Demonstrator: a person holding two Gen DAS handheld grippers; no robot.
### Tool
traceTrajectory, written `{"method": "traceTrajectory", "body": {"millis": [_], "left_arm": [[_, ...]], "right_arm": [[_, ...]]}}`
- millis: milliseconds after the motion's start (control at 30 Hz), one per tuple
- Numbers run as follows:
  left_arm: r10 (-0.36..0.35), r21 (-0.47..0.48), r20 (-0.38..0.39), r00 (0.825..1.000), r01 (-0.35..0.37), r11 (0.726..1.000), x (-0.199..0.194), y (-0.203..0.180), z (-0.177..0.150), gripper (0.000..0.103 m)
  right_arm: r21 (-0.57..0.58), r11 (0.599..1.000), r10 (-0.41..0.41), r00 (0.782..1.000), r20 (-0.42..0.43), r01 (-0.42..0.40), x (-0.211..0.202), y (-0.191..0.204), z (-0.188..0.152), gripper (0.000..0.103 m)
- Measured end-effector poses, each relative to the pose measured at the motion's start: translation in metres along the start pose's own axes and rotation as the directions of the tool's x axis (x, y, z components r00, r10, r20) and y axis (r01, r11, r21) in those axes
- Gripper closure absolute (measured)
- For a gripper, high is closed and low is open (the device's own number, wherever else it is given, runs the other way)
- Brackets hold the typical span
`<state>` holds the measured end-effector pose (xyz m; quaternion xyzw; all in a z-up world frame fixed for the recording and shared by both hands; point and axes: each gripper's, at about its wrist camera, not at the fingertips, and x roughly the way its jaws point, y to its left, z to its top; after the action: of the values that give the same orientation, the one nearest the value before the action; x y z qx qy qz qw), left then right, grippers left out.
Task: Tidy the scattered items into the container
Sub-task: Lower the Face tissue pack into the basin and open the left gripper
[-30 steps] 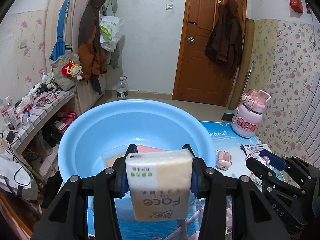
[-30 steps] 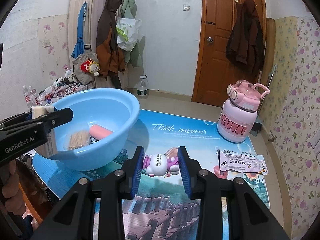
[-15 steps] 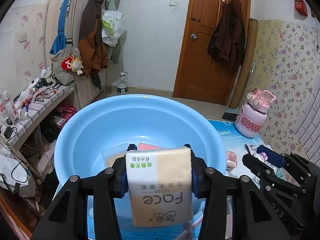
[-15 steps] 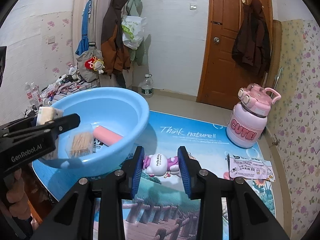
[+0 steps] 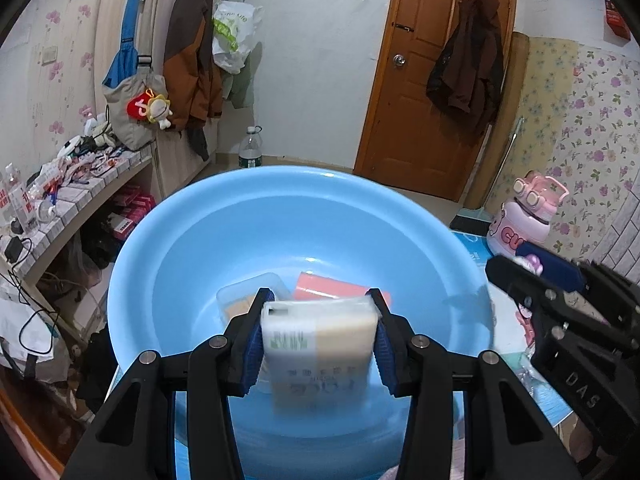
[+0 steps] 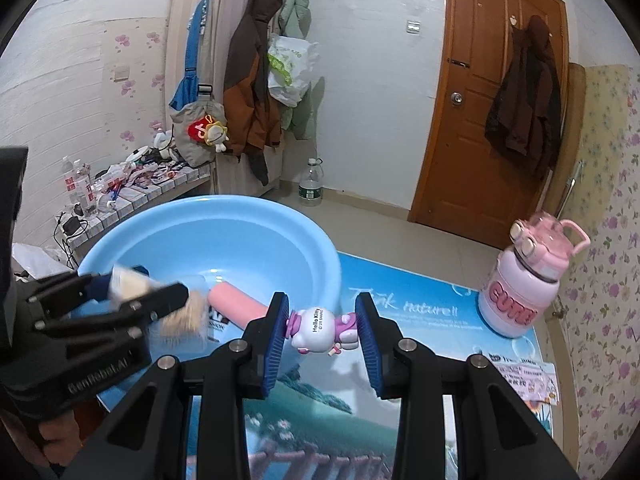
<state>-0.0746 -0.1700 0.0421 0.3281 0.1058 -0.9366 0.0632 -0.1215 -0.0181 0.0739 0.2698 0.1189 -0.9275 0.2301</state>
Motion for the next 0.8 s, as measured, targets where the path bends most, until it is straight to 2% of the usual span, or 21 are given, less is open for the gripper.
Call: {"method": "traceTrajectory", "body": {"millis": [233, 700, 800], "left_arm": [[0.002, 0.017, 0.002, 1.0, -0.002, 1.0, 0.003, 0.002, -0.001, 0.059], [0.012, 0.045, 0.011, 1.0, -0.012, 0.999, 0.005, 0.005, 0.0, 0.059], [0.023, 0.048, 0.014, 1.0, -0.024, 0.999, 0.005, 0.005, -0.001, 0.056]], "right_arm": [[-0.025, 0.999, 0.023, 1.0, -0.01, -0.023, 0.014, 0.019, 0.009, 0.067], [-0.037, 0.999, 0.032, 0.999, -0.024, -0.033, 0.027, 0.029, 0.013, 0.067], [-0.041, 0.999, 0.03, 0.999, -0.027, -0.031, 0.029, 0.03, 0.012, 0.067]]}}
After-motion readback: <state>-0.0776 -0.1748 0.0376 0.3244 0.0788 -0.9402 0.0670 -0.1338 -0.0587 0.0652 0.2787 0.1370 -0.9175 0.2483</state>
